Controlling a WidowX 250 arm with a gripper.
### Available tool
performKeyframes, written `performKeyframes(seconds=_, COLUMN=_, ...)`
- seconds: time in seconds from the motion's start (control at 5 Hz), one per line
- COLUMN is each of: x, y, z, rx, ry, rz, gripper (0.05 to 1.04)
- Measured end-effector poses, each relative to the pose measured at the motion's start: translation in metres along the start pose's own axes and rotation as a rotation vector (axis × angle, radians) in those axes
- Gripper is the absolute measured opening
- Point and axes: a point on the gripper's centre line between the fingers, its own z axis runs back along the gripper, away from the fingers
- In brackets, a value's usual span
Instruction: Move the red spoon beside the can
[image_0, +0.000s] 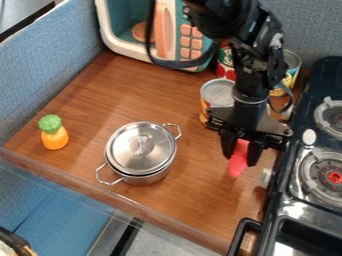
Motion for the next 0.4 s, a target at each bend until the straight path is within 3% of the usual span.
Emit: performKeyframes(seconds=0.4, x=0.0187, y=-0.0043, z=-0.0168, rx=0.01, ry=0.018, rz=-0.023, gripper=0.414)
